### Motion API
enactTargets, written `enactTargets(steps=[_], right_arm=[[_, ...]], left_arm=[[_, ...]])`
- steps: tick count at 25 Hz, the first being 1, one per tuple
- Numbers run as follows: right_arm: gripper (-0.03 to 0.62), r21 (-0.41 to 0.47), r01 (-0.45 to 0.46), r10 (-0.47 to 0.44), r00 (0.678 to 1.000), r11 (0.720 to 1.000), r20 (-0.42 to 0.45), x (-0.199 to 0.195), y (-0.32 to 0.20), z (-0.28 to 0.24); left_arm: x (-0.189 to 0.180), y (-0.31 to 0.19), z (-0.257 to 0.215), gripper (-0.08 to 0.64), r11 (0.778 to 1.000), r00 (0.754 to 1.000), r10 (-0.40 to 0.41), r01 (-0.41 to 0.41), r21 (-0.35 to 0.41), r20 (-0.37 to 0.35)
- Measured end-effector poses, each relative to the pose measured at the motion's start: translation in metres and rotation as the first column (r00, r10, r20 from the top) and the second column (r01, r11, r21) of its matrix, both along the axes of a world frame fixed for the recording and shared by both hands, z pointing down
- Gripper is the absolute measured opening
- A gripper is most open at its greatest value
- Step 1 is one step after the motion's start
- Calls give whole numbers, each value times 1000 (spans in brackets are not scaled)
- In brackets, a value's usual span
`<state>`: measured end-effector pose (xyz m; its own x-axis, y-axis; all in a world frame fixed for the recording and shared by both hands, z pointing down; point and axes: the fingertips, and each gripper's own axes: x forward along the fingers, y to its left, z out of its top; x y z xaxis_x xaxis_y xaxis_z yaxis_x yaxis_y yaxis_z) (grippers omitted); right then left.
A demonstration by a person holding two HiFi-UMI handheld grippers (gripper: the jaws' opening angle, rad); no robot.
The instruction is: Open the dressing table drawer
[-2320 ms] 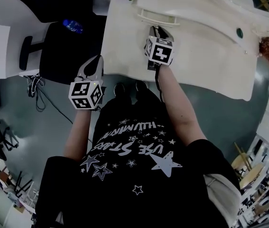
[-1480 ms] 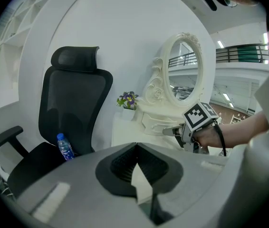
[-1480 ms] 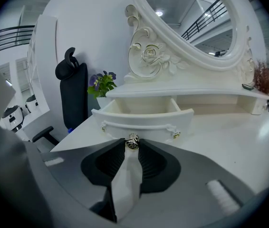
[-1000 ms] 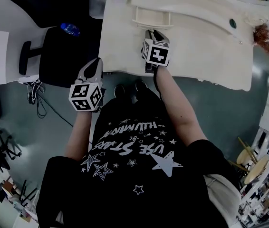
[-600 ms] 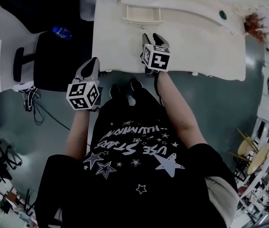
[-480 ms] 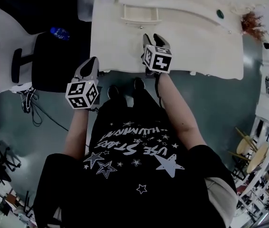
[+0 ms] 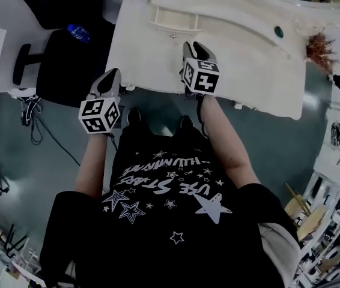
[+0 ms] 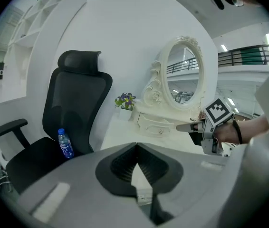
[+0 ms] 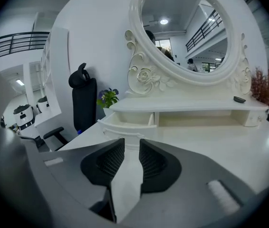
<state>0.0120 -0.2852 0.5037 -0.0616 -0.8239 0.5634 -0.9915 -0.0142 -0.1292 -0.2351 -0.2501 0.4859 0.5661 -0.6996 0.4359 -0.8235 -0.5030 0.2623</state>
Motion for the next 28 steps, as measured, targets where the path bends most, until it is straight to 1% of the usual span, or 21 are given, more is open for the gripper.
enactTargets(steps=[3, 5, 8, 10, 12, 15, 17, 21, 25, 28], right_arm=[[79, 24, 51, -51, 999, 998, 4, 13, 3, -6], [28, 44, 89, -90, 996, 995, 11, 22, 8, -11], [28, 67, 161, -163, 986, 985, 31, 36, 24, -17], [28, 79, 224, -227, 974, 971, 25, 45, 36, -22], [28, 90, 299, -301, 954, 950, 2, 50, 50, -26], [28, 99, 391, -391, 920, 915, -23, 57, 74, -30], [28, 93, 419, -418, 908, 903, -24, 70, 89, -28], [27, 69, 431, -434, 901, 899, 21, 91, 112, -19], [27, 62, 445, -448, 891, 893, 67, 93, 126, -9], [26, 63, 469, -473, 877, 881, 82, 87, 137, -5]], left_arm=[[12, 18, -3, 1, 997, 997, -77, 77, 11, -3], [22, 34, -3, 1, 991, 991, -137, 137, 13, -8], [42, 63, -6, 0, 980, 980, -198, 198, 22, -10], [57, 82, -9, 2, 972, 973, -230, 230, 40, -11], [68, 102, -11, 0, 961, 962, -271, 271, 59, -11], [77, 134, -7, 1, 934, 935, -353, 353, 57, -16], [88, 153, -4, 2, 918, 919, -393, 394, 42, -21], [106, 183, -4, 1, 905, 905, -425, 425, 32, -4], [115, 205, -4, 0, 892, 893, -451, 451, 22, 3], [118, 221, -1, 2, 886, 886, -464, 464, 11, 14]])
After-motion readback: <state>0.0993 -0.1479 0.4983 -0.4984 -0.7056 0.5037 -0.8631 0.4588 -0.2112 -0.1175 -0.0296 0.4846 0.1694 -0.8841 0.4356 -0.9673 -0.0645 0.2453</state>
